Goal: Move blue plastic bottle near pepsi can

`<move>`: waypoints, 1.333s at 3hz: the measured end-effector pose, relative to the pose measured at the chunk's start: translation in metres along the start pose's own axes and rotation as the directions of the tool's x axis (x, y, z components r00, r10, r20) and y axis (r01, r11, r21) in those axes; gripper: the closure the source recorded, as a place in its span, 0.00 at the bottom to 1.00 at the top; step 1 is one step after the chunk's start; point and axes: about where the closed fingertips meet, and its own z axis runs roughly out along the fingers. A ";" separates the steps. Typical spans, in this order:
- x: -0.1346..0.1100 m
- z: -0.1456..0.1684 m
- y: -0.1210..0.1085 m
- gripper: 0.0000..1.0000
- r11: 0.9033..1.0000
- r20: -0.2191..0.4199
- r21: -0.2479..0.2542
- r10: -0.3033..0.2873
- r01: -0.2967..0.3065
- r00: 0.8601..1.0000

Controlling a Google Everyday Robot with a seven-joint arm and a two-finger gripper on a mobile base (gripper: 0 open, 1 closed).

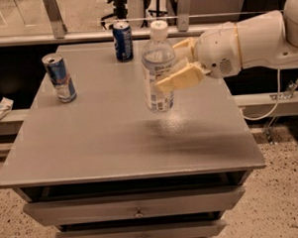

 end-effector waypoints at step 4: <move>-0.004 0.042 -0.173 1.00 0.990 0.099 0.137 -0.058 0.044 0.993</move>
Offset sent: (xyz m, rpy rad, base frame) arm 0.1045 -0.0074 0.0444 0.1154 -0.2096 -0.0583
